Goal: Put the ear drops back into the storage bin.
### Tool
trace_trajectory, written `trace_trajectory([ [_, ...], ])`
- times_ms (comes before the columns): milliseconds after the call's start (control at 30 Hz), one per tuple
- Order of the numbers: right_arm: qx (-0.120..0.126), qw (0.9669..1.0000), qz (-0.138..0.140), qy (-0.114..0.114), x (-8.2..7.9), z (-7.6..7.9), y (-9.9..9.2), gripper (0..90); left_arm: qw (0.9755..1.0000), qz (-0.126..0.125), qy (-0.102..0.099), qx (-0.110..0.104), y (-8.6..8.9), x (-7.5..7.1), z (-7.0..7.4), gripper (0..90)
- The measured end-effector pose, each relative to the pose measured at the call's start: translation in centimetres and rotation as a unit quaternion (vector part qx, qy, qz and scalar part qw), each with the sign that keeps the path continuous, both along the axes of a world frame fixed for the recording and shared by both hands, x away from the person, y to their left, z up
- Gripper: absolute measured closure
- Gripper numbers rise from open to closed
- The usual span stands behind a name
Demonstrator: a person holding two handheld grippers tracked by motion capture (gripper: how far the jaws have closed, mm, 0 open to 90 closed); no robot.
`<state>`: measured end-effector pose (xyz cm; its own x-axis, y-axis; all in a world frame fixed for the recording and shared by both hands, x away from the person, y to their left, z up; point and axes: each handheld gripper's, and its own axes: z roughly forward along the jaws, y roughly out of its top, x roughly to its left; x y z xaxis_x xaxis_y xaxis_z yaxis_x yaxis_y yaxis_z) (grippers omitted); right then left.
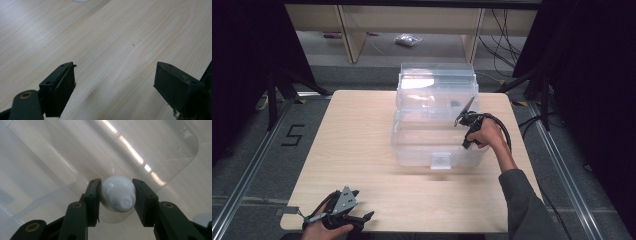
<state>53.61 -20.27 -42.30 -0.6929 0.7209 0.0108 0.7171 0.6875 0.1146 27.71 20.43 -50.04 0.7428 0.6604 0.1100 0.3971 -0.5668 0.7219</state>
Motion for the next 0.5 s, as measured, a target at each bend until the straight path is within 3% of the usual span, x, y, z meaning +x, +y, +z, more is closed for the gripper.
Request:
trace_trajectory([
  [67, 0.005, 0.9998, -0.015, 0.011, -0.10, -0.12, 0.26, 60.1, 1.0000, 0.000, 0.000, 0.001, 0.00, 0.01, -0.01, 16.5],
  [167, -0.003, 0.9999, -0.005, 0.010, 0.15, -0.44, 0.26, 60.1, 1.0000, -0.004, 0.000, 0.005, 0.04, 0.03, 0.03, 16.5],
  [267, -0.002, 0.9996, -0.018, 0.020, 0.11, -0.55, 0.42, 60.0, 1.0000, -0.003, -0.001, 0.004, 0.05, 0.02, 0.03, 16.5],
  [333, -0.007, 0.9999, -0.007, 0.014, 0.30, -0.84, 0.15, 60.0, 1.0000, -0.003, -0.001, 0.003, 0.06, 0.02, 0.04, 16.5],
  [467, -0.002, 0.9996, -0.013, 0.024, 0.27, -0.84, 0.20, 59.9, 1.0000, -0.003, -0.001, 0.004, 0.05, 0.02, 0.04, 16.5],
  [500, -0.005, 0.9998, 0.001, 0.021, 0.44, -0.95, 0.01, 59.9, 1.0000, -0.004, -0.001, 0.004, 0.04, 0.02, 0.04, 16.5],
])
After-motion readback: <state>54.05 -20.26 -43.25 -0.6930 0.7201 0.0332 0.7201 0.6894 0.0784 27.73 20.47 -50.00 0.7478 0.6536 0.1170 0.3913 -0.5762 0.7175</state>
